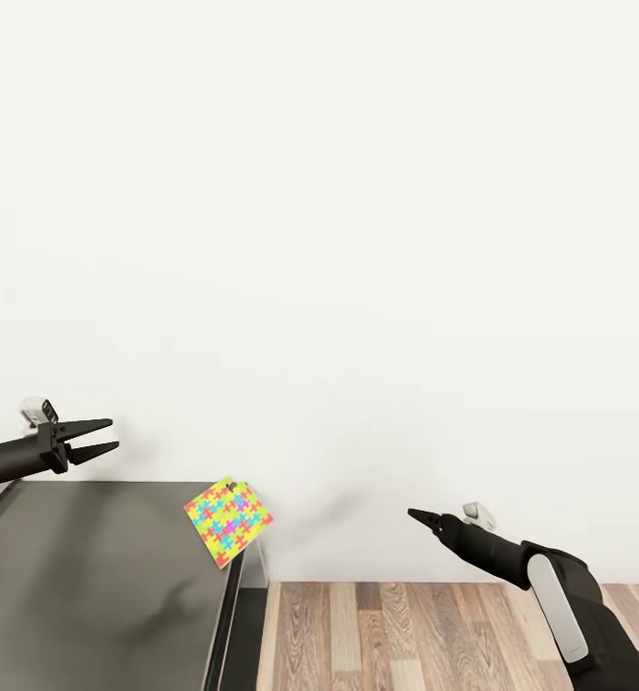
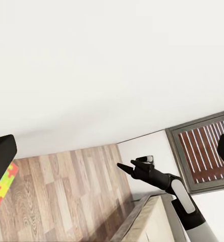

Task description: Put all the toys in the child's room - the three board games (two on the bed and one on the table), the two jigsaw puzzles on the table, and the tennis ball on the table - inside the toy box on the table in the child's room.

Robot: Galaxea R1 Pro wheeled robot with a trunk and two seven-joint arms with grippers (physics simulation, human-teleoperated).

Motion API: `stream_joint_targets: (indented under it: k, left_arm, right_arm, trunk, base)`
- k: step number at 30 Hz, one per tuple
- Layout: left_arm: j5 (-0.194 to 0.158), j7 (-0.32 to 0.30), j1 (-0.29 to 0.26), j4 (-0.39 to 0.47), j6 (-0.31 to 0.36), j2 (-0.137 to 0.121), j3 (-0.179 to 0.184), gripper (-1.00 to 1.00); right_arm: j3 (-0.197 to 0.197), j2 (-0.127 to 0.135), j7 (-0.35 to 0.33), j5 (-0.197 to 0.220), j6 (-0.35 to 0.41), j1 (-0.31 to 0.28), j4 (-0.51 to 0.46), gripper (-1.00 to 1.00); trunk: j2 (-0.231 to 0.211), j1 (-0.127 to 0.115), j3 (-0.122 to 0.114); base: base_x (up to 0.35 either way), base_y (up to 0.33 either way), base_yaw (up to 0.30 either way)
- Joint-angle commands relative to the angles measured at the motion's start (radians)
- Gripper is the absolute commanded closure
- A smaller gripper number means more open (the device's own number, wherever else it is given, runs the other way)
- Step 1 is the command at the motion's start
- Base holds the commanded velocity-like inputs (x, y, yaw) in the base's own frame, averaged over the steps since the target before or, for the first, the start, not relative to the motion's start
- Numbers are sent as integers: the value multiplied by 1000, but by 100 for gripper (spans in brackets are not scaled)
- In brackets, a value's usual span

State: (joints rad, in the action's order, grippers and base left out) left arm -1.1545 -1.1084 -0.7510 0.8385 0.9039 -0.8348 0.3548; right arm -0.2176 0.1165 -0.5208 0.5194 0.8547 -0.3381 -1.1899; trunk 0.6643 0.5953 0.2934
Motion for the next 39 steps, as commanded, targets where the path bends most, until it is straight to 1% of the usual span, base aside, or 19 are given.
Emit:
stream_joint_targets:
  k: [1,12,23,34,39]
  left_arm:
    - [-7,-2,-2,-1,6,-1,5,-100]
    - [-7,-2,-2,-1,6,-1,6,-100]
    - [-7,-1,-2,-1,5,-1,5,-100]
    - [-7,-1,-2,-1,5,-1,5,-100]
    - [-6,2,-2,29,7,-1,4,-100]
  right_arm:
    - [-1,0,-4,-1,6,-1,0,-100]
    - [0,-1,-5,-1,6,-1,0,-100]
    - [-1,0,-5,-1,5,-1,0,-100]
    - [0,-1,-5,-1,4,-1,0,-100]
    - [1,-1,-5,-1,4,0,0,-100]
  trunk:
    - [9,4,5]
    - [86,46,37]
    - [163,89,69]
    - [240,131,94]
    - [275,150,109]
  base:
    - [0,0,24]
    - [0,0,202]
    - [0,0,28]
    - [0,0,109]
    - [0,0,16]
